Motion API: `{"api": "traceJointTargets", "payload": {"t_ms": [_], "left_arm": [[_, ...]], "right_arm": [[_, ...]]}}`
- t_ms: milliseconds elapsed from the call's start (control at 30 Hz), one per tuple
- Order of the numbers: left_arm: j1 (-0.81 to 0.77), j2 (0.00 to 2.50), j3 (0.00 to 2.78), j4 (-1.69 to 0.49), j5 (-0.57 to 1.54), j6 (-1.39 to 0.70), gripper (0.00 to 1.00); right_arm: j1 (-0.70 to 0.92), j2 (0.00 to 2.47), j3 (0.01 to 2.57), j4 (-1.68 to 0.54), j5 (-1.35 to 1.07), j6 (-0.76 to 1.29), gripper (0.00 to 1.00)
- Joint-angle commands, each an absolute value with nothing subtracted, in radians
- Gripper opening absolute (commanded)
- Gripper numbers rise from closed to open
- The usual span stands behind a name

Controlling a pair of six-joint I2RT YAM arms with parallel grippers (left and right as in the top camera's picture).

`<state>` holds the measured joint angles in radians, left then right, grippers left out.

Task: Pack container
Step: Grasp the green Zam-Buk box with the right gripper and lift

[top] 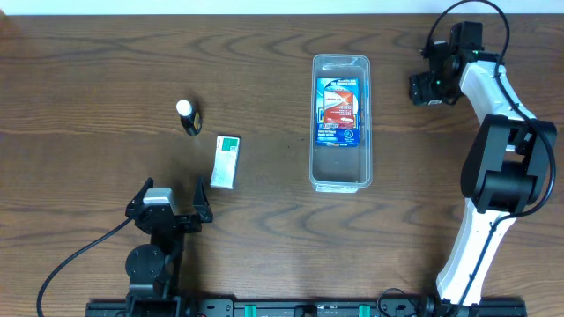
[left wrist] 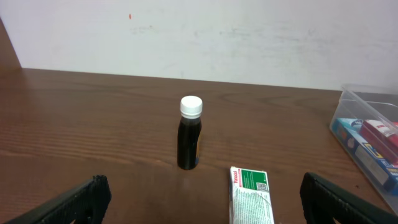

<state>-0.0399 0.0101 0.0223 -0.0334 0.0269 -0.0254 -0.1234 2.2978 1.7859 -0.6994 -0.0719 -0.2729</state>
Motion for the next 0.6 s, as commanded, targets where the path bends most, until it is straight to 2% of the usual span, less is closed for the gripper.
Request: {"api": "traceJointTargets", "payload": {"t_ms": [0, 233, 400, 567], "left_arm": [[-0.035, 0.004, 0.004, -0.071, 0.015, -0.019, 0.98], [-0.035, 0.004, 0.004, -0.071, 0.015, -0.019, 0.98], [-0.035, 0.004, 0.004, -0.071, 0.015, -0.019, 0.98], [-0.035, 0.004, 0.004, -0.071, 0.015, -0.019, 0.98]], "right_arm": [[-0.128, 2.312, 1.761, -0.69, -0.079, -0.263, 0.83], [-0.131, 2.312, 1.757, -0.679, -0.079, -0.263, 0.83], [-0.132, 2.317, 1.757, -0.671, -0.079, -0.262, 0.72], [-0.131, 2.319, 1.757, -0.67, -0.079, -0.262, 0.67]]}}
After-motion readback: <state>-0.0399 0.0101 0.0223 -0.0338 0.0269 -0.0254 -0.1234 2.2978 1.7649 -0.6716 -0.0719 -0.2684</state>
